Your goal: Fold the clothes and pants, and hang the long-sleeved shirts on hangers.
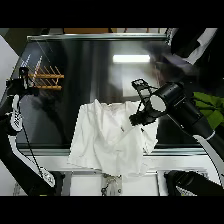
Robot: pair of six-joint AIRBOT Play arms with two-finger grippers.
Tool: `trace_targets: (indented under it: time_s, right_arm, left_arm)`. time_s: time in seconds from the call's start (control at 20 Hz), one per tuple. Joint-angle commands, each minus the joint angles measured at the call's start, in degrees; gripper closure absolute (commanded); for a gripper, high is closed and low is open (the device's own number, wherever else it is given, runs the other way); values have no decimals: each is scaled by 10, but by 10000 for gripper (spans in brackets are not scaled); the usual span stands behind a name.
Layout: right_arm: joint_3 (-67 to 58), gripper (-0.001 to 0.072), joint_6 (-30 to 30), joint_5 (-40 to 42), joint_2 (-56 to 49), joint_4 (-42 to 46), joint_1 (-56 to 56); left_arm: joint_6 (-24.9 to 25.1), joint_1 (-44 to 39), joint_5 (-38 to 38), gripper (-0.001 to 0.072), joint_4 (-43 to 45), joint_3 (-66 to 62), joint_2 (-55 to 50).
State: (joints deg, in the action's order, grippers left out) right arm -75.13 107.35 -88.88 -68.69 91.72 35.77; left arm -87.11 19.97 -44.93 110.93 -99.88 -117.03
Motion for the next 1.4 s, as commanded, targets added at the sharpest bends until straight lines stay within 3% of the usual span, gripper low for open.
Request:
trace_targets:
  time_s: [0.0, 0.05, 0.15, 0.2, 0.3, 0.35, 0.65, 1.35]
  right_arm:
    - [0, 693, 0, 0, 0, 0, 0]
    - [0, 694, 0, 0, 0, 0, 0]
    - [0, 694, 0, 0, 0, 0, 0]
    - [0, 694, 0, 0, 0, 0, 0]
    - [0, 694, 0, 0, 0, 0, 0]
    - [0, 694, 0, 0, 0, 0, 0]
    - [0, 694, 0, 0, 0, 0, 0]
    - [0, 694, 0, 0, 0, 0, 0]
  left_arm:
    - [1, 0, -1, 95, 0, 0, 0]
    - [0, 0, -1, 101, 0, 0, 0]
    - [1, 0, -7, 562, 0, 0, 0]
    - [1, 0, -8, 597, 0, 0, 0]
    - [1, 0, -10, 601, 0, 0, 0]
    - [1, 0, -14, 690, 0, 0, 0]
    - [1, -6, -30, 690, 2, 0, 20]
    - [3, -71, -101, 690, 1, 0, 195]
